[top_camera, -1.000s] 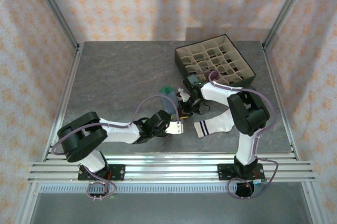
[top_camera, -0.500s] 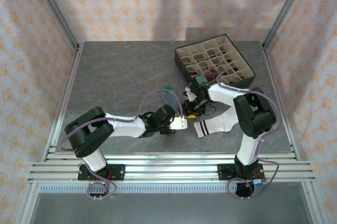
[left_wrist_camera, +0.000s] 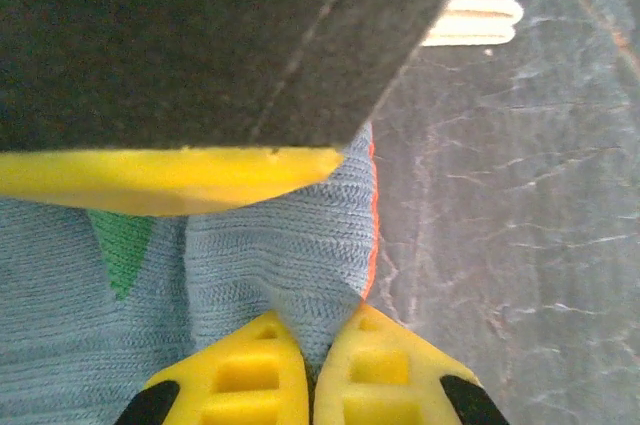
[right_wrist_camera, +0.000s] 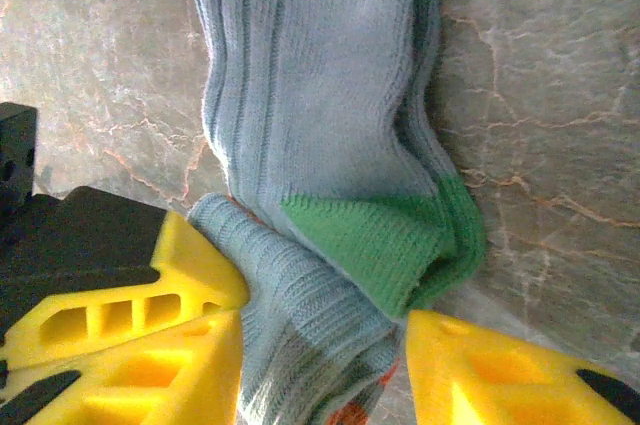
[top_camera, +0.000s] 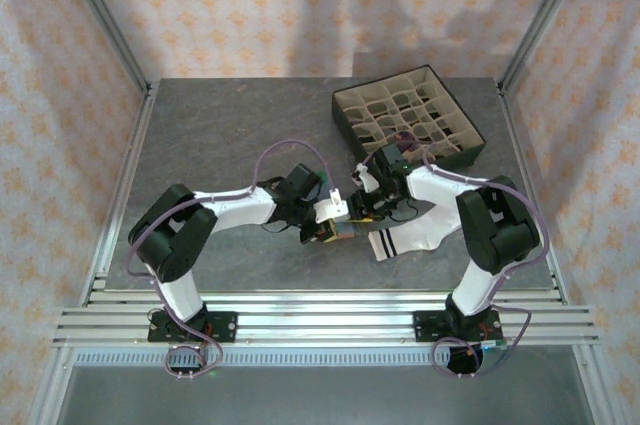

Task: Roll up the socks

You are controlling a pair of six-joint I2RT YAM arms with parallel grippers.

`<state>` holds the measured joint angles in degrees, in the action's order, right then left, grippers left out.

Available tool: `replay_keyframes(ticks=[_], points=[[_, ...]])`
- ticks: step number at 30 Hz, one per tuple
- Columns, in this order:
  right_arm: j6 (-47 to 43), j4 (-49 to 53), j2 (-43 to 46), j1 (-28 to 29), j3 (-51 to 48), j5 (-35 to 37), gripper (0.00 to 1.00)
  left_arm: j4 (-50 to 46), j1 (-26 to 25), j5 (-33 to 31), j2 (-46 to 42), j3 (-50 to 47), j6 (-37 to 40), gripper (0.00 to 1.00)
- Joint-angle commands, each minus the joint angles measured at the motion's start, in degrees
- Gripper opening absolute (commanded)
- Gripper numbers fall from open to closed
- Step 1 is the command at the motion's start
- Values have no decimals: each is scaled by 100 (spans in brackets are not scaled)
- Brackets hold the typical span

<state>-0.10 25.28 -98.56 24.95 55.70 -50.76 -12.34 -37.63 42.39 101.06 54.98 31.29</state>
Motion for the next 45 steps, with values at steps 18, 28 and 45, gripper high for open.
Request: replay_keyframes(ticks=[18,28,45], points=[[-566,-262,-90,354,-174,-357,46,-1279,870,1587,1108,752,-995,0],[-307,-351,-288,354,-109,116,37,-357,1205,1632,1235,438,-2127,0],[343,1110,-1223,340,872,1622,4,1002,4,-1658,-1680,-1164,46,26]])
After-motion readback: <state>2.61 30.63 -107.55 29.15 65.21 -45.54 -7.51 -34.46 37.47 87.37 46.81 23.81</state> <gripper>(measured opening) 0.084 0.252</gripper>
